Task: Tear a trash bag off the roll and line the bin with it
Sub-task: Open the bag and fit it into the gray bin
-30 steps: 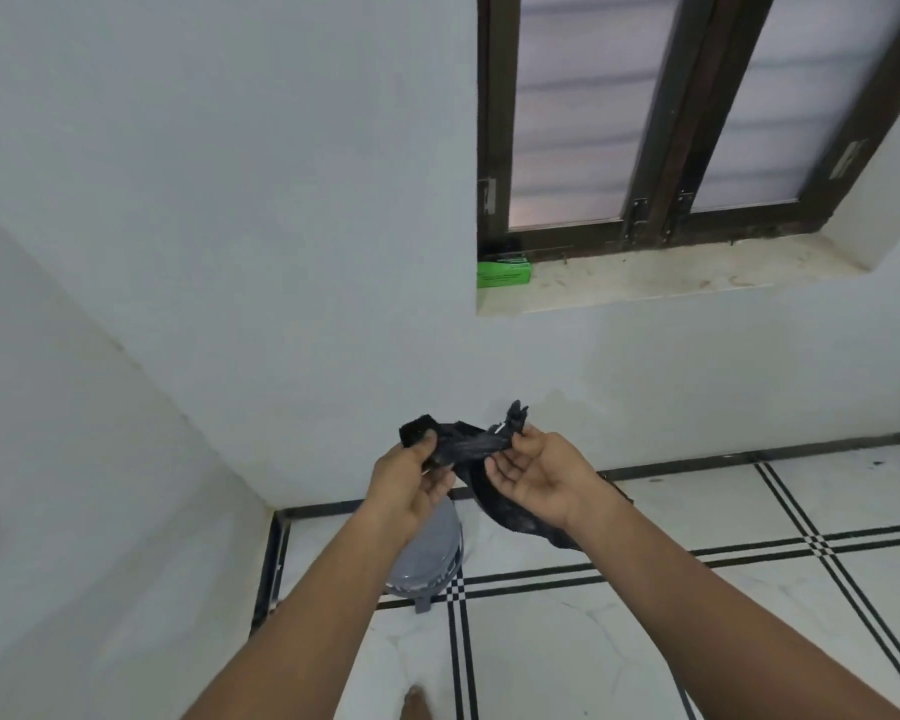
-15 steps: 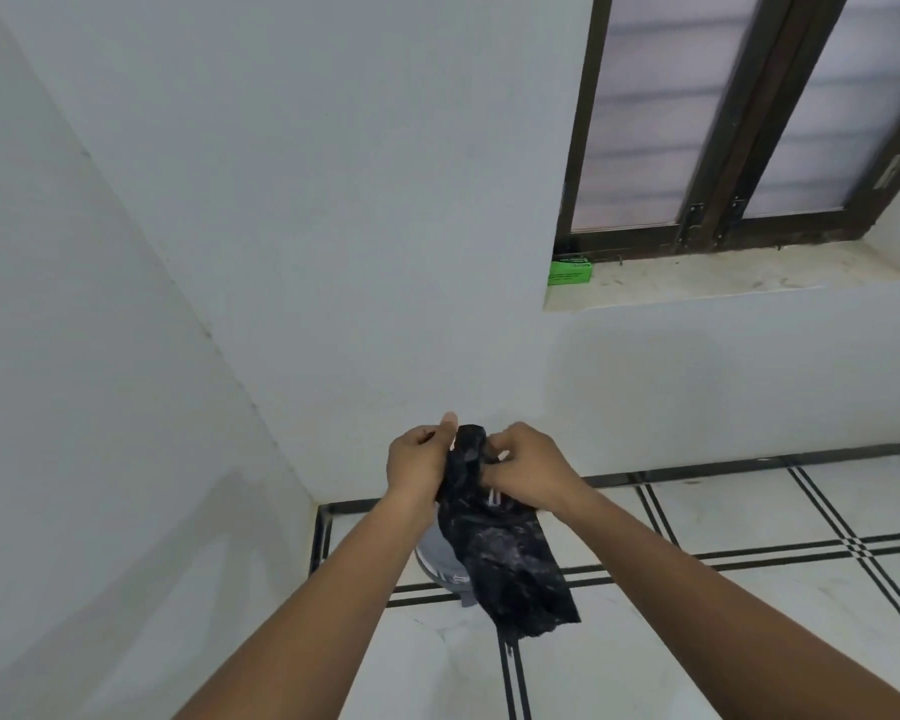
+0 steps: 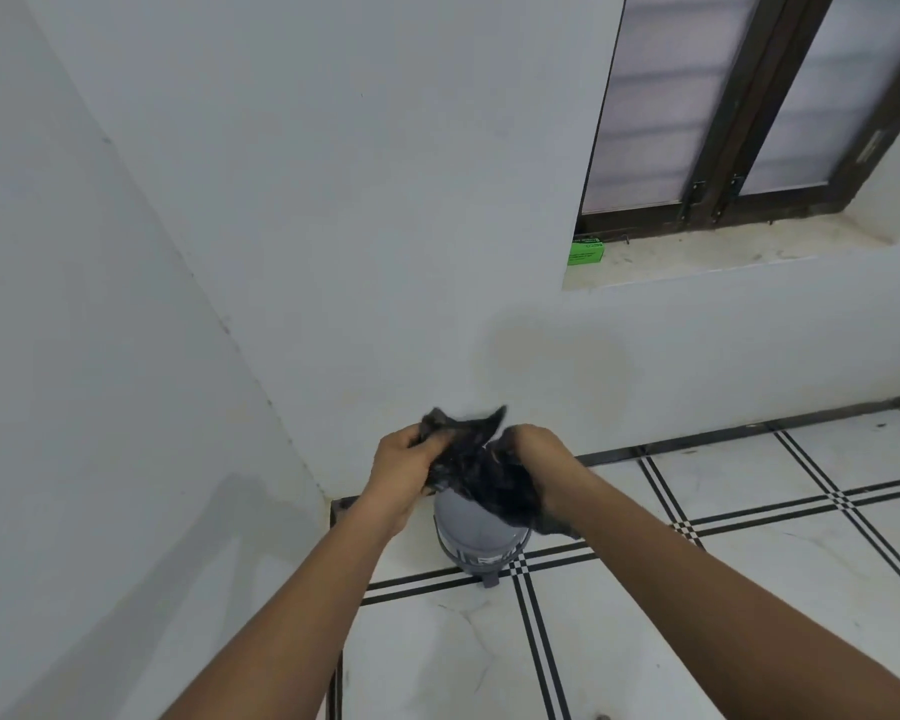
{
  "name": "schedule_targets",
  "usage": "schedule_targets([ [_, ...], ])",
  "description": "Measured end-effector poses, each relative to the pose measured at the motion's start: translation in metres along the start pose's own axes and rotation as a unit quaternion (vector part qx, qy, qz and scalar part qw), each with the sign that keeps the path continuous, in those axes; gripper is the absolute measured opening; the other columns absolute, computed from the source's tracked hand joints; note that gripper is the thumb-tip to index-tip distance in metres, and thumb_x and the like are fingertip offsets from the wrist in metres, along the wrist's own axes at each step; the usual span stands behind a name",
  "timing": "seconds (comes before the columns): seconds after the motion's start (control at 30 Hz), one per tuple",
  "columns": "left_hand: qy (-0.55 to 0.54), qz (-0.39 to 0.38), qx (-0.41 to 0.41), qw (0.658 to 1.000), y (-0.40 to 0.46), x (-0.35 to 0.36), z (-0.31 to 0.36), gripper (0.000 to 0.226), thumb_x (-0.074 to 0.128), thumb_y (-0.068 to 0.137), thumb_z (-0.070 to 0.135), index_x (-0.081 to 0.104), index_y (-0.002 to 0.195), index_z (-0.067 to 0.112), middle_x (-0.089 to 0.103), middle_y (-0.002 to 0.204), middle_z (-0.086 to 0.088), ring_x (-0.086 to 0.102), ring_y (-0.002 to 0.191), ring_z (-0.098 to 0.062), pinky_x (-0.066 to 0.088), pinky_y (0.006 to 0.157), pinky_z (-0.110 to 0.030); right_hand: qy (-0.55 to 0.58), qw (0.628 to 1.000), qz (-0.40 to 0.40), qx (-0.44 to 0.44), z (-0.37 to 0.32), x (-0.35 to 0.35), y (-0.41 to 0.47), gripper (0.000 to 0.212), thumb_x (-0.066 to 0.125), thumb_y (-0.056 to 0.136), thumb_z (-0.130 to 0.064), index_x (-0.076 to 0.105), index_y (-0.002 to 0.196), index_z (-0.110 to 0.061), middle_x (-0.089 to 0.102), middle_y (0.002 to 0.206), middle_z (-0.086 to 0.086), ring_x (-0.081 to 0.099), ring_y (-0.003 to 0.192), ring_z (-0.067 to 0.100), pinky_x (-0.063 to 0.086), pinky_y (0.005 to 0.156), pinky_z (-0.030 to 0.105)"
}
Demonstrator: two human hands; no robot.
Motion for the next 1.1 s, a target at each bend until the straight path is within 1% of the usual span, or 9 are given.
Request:
schedule_targets([
  [0.1, 0.012, 0.090, 0.014, 0.996, 0.002, -0.006, -0.002, 0.015, 0.074, 0.093, 0.034, 0.080, 0.093, 0.020, 0.082, 0.093, -0.006, 0.078, 0.093, -0.028, 0.062, 0.091, -0.049, -0.145, 0.974, 0.082, -0.151, 0.000, 0.009, -0.025, 0.038, 0.071, 0.076, -0.057, 0.075, 0.081, -0.019, 0.066, 0.111, 0.006, 0.064, 0.104, 0.022, 0.053, 0.088, 0.036],
  [0.2, 0.011, 0.095, 0.004, 0.995, -0.006, 0.000, 0.003, 0.028, 0.072, 0.093, 0.045, 0.082, 0.093, 0.018, 0.082, 0.089, -0.007, 0.078, 0.089, -0.030, 0.063, 0.087, -0.052, -0.182, 0.948, 0.005, -0.262, -0.006, 0.024, -0.053, 0.045, 0.079, 0.081, -0.059, 0.073, 0.110, -0.026, 0.068, 0.109, -0.006, 0.068, 0.096, 0.007, 0.053, 0.080, 0.022],
  [0.33, -0.080, 0.053, -0.068, 0.993, -0.015, 0.002, 0.006, 0.043, 0.063, 0.097, 0.052, 0.075, 0.110, 0.013, 0.081, 0.101, -0.011, 0.077, 0.095, -0.031, 0.063, 0.088, -0.053, 0.000, 0.993, -0.059, -0.102, -0.009, 0.028, -0.036, 0.031, 0.073, 0.096, -0.035, 0.075, 0.114, -0.010, 0.080, 0.107, 0.012, 0.077, 0.100, 0.027, 0.062, 0.093, 0.045],
  [0.43, -0.243, 0.033, -0.119, 0.962, -0.016, -0.010, 0.010, 0.034, 0.069, 0.096, 0.045, 0.073, 0.104, 0.013, 0.080, 0.086, -0.005, 0.075, 0.075, -0.020, 0.063, 0.068, -0.038, 0.264, 0.958, -0.092, 0.066, -0.020, 0.013, -0.030, 0.028, 0.051, 0.108, -0.018, 0.066, 0.120, 0.003, 0.074, 0.116, 0.025, 0.071, 0.105, 0.039, 0.059, 0.083, 0.050],
  [0.67, -0.402, -0.037, -0.071, 0.912, -0.013, -0.022, 0.021, 0.016, 0.070, 0.086, -0.002, 0.068, 0.101, -0.006, 0.071, 0.107, -0.021, 0.074, 0.091, -0.027, 0.066, 0.079, -0.036, 0.333, 0.937, -0.094, 0.056, -0.032, -0.036, -0.012, 0.023, 0.041, 0.104, -0.008, 0.062, 0.103, -0.016, 0.067, 0.101, 0.016, 0.066, 0.090, 0.035, 0.057, 0.088, 0.054],
  [0.77, -0.369, -0.018, -0.029, 0.929, -0.005, -0.017, 0.030, 0.054, 0.062, 0.090, -0.011, 0.061, 0.139, 0.011, 0.071, 0.127, -0.020, 0.073, 0.102, -0.032, 0.066, 0.078, -0.042, 0.128, 0.974, -0.185, -0.002, -0.034, -0.046, -0.014, 0.010, 0.064, 0.084, -0.018, 0.072, 0.091, -0.017, 0.073, 0.098, 0.011, 0.068, 0.092, 0.034, 0.056, 0.091, 0.049],
  [0.9, -0.207, -0.025, 0.048, 0.977, -0.006, -0.013, 0.047, 0.049, 0.063, 0.090, -0.013, 0.075, 0.113, 0.029, 0.075, 0.110, -0.007, 0.074, 0.088, -0.025, 0.063, 0.068, -0.032, -0.275, 0.946, -0.009, -0.171, -0.041, -0.055, -0.006, 0.040, 0.056, 0.084, 0.003, 0.083, 0.081, -0.025, 0.074, 0.087, -0.002, 0.067, 0.076, 0.021, 0.054, 0.073, 0.024],
  [1.0, 0.065, 0.009, 0.077, 0.995, -0.007, -0.005, 0.047, 0.020, 0.084, 0.078, 0.001, 0.083, 0.088, 0.018, 0.076, 0.092, -0.003, 0.066, 0.080, -0.026, 0.051, 0.057, -0.027, -0.420, 0.876, 0.091, -0.220, -0.046, -0.061, -0.002, 0.037, 0.055, 0.089, -0.004, 0.071, 0.119, -0.017, 0.060, 0.120, 0.004, 0.066, 0.092, 0.026, 0.044, 0.074, 0.023],
  [1.1, 0.305, 0.077, 0.140, 0.939, -0.001, 0.003, 0.041, 0.020, 0.087, 0.074, 0.008, 0.085, 0.086, 0.023, 0.070, 0.089, 0.008, 0.067, 0.077, -0.010, 0.054, 0.068, -0.015, -0.471, 0.853, 0.076, -0.213, -0.040, -0.060, 0.007, 0.058, 0.064, 0.089, -0.013, 0.043, 0.144, -0.007, 0.046, 0.140, 0.017, 0.060, 0.116, 0.038, 0.043, 0.082, 0.032],
])
Point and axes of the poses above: each hand's wrist, its own y-axis towards the middle knuckle, its own x-axis out of the palm, z = x × y, the point moved 2 cm from there along y, towards the middle knuckle
